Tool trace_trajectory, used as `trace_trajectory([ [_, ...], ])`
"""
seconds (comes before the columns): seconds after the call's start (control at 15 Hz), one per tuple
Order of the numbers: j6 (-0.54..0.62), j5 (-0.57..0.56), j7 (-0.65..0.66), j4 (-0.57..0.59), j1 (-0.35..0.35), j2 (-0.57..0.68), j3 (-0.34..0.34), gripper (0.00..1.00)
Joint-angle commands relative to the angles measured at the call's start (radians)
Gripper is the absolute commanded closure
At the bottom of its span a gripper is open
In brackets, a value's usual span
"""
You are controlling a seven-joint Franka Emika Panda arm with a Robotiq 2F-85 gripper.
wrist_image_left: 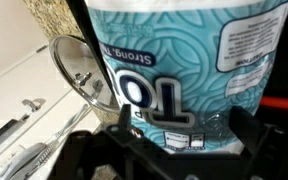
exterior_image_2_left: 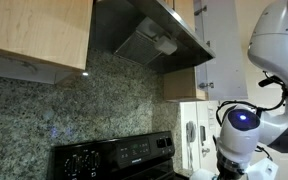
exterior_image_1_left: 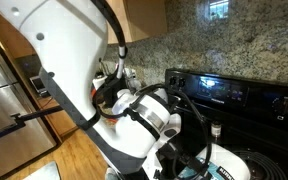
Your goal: Pick the paper towels and put them on the pan
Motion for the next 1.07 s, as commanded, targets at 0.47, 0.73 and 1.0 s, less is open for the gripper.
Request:
trace_trajectory([
  [0.47, 0.054, 0.211, -0.182, 0.110, -0.075, 0.095, 0.007, 0.33],
  [0.73, 0.044, 0.198, -0.167, 0.103, -0.073, 0.081, 0.008, 0.56],
  [1.0, 0.035, 0.178, -0.146, 0.087, -0.073, 0.059, 0.010, 0.73],
])
